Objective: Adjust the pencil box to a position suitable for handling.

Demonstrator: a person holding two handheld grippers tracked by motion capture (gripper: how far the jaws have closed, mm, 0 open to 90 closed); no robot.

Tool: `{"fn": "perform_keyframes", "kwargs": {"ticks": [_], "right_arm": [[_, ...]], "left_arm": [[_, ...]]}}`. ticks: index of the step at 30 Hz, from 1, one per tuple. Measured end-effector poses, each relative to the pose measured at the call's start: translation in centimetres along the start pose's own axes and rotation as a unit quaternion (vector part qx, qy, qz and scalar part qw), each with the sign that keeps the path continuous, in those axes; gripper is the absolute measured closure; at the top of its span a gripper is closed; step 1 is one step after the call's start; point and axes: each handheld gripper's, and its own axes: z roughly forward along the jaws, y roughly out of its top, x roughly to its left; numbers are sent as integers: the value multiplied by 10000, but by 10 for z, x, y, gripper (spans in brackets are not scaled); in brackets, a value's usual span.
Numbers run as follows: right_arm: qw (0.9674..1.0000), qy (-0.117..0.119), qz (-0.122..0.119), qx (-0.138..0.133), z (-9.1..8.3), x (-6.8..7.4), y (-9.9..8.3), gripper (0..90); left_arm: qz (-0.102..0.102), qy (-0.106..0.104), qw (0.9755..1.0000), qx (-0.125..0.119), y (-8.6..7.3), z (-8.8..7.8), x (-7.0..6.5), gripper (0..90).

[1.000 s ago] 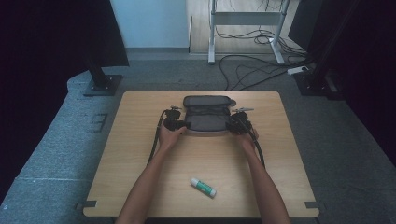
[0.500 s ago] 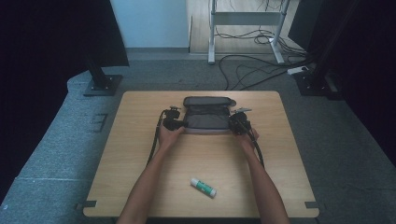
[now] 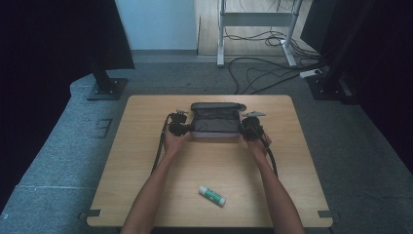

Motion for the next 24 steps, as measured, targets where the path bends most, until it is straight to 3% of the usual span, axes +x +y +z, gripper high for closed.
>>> {"fn": "perform_keyframes", "kwargs": {"ticks": [4,15,24], "right_arm": [[9999,74,-31,-102,-11,6,3,869],[9992,187,-33,-349,-28,18,4,872],[9984,187,-167,-501,-42,25,7,871]], "left_arm": [[51,-4,9999,-132,0,-17,-3,863],[127,-35,9994,-321,2,-45,-5,865],[216,-40,9989,-425,3,-62,-9,866]]}}
